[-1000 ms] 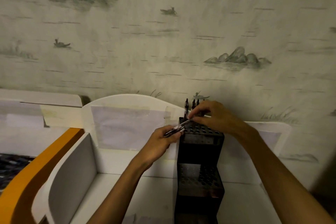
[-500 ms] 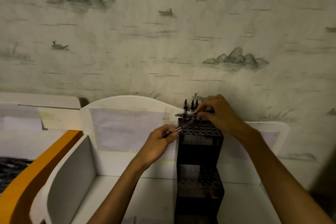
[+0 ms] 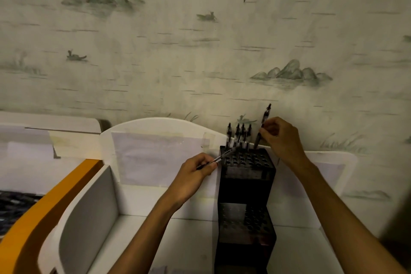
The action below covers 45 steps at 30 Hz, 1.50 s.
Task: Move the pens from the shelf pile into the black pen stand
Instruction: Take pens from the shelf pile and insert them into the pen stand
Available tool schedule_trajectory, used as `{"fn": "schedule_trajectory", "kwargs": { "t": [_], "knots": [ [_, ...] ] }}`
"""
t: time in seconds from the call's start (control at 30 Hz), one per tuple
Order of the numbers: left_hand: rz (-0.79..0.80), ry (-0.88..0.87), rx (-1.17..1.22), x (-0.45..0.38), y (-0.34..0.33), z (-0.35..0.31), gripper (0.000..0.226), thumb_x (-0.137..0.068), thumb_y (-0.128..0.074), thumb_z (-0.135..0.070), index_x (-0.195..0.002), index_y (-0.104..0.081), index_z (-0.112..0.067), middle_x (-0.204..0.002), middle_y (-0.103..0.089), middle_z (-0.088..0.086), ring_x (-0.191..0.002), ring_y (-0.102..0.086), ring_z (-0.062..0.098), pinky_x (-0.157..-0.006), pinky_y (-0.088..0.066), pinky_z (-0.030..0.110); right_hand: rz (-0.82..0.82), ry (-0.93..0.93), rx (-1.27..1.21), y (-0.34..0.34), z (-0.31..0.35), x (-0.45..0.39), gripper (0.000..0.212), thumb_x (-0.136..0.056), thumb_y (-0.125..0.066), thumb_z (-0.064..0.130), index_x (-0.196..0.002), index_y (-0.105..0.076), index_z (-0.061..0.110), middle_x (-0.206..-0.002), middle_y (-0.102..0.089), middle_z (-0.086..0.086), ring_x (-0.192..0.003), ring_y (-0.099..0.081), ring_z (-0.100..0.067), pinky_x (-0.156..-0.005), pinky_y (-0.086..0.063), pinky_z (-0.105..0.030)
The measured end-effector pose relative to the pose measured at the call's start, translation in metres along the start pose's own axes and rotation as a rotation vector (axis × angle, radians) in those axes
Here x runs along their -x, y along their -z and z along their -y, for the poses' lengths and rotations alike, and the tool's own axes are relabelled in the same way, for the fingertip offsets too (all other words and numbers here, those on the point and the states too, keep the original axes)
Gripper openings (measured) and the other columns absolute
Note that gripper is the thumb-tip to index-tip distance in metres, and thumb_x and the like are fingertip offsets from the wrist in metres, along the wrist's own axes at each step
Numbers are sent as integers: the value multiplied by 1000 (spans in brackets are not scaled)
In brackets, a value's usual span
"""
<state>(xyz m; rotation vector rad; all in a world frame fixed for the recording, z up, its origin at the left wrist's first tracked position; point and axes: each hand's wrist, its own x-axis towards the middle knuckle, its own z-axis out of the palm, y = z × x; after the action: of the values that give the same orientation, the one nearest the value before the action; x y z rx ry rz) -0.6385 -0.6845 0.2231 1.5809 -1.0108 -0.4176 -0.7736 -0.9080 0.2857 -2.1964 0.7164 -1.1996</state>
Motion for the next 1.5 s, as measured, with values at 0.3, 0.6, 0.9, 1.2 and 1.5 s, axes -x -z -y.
{"fn": "schedule_trajectory", "kwargs": {
  "t": [0.3, 0.6, 0.9, 1.2, 1.5],
  "knots": [
    [5, 22, 15, 0, -2, 0, 16, -100, -56, -27, -98, -68, -17, -71, -60, -24, -64, -52, -8, -62, -39, 11, 75, -9, 69, -10, -14, 4, 18, -85, -75, 18, -101, -70, 12, -88, -70, 1, -77, -65, -10, -64, -42, -3],
    [13, 4, 33, -1, -10, -1, 15, -100, -57, -26, -96, -68, -17, -70, -58, -21, -61, -50, -7, -63, -38, 15, 57, -4, 136, -7, -11, 6, 19, -83, -76, 23, -99, -73, 13, -89, -73, 1, -76, -65, -10, -74, -48, -18],
    [11, -6, 37, 0, -10, -1, 15, -100, -56, -26, -97, -68, -17, -70, -59, -22, -62, -51, -7, -60, -40, 11, 125, -22, 176, -10, -8, 8, 19, -80, -78, 20, -97, -74, 10, -91, -75, -5, -74, -64, -11, -73, -47, -19],
    [10, 6, 33, 1, -9, 2, 15, -99, -57, -28, -97, -68, -19, -73, -60, -19, -63, -52, -7, -63, -41, 12, 218, -41, 201, -12, -22, 21, 26, -84, -75, 25, -105, -75, 10, -101, -74, -6, -84, -66, -14, -76, -43, -19],
    [-17, -40, -6, -2, -11, -3, 7, -94, -66, -23, -93, -73, -20, -82, -68, -15, -78, -59, -6, -70, -44, 6, 133, 83, 126, 10, 8, 23, 10, -85, -74, 19, -93, -74, 15, -88, -71, 2, -81, -65, -13, -75, -48, -21]
  ]
}}
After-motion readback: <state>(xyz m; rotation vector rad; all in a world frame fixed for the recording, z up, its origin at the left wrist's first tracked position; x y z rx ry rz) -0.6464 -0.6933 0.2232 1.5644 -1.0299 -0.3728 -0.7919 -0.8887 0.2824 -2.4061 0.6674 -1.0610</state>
